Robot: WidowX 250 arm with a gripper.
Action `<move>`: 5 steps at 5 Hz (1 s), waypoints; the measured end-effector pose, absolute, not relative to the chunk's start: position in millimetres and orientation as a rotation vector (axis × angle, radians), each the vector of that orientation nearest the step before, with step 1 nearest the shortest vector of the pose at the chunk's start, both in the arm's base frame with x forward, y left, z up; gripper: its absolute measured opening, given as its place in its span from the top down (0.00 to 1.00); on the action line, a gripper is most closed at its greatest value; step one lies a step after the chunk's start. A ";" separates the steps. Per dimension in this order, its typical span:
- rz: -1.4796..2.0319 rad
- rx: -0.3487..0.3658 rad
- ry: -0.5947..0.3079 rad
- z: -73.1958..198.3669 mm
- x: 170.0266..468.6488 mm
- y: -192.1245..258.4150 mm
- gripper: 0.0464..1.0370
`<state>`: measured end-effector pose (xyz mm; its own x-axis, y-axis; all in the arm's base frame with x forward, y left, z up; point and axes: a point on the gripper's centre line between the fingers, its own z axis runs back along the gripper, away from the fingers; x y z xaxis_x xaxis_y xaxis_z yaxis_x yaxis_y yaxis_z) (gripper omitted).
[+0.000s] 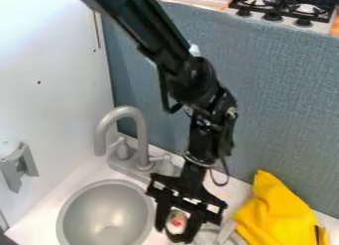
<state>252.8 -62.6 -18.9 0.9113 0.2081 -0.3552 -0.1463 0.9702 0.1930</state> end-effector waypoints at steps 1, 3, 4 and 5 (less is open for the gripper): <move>0.237 0.230 0.419 -36.3 247.1 -26.6 0.45; 0.192 0.265 0.562 -91.7 225.7 -1.9 0.45; 0.171 0.239 0.553 -100.8 229.8 -4.7 0.45; 0.157 0.210 0.540 -103.9 231.4 -8.1 0.37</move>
<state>231.4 -8.1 -103.9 0.8468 0.2025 -0.4919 -0.0925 0.9667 0.2387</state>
